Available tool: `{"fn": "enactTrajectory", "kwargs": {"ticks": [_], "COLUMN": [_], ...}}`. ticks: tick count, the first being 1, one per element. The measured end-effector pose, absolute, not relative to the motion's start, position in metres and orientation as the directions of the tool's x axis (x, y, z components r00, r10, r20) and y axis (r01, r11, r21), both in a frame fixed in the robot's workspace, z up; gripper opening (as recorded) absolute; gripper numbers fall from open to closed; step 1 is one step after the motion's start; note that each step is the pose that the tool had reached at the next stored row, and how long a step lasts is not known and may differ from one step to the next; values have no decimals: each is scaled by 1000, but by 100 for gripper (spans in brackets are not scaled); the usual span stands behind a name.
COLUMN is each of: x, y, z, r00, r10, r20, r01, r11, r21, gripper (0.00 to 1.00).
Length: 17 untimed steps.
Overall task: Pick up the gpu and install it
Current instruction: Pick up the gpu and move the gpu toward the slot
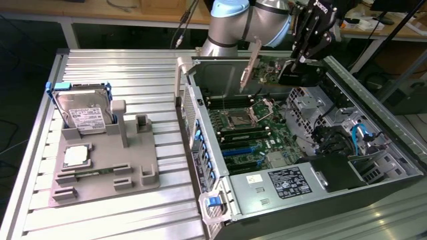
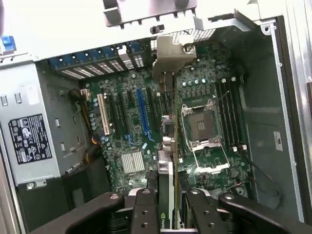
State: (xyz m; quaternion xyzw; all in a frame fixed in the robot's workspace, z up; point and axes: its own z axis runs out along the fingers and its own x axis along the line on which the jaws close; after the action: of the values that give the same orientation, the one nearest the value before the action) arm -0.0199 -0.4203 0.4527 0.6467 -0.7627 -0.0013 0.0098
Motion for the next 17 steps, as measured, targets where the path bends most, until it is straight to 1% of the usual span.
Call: {"fn": "enactTrajectory", "kwargs": {"ticks": [2, 5, 7, 9, 11, 17], "x": [-20, -20, -20, -20, -25, -30], "y": [-420, -420, -420, -420, -421, -421], "z": [448, 444, 430, 418, 399, 393], "r00": [-88, -45, -2, -9, -9, -9], "r10": [-996, -999, -1000, -1000, -1000, -1000], "r20": [13, 13, 13, 13, 13, 14], "r01": [-996, -999, -1000, -1000, -1000, -1000], "r11": [88, 45, 2, 9, 9, 9], "r21": [10, 10, 10, 7, 7, 7], "gripper": [27, 27, 27, 27, 27, 27]}}
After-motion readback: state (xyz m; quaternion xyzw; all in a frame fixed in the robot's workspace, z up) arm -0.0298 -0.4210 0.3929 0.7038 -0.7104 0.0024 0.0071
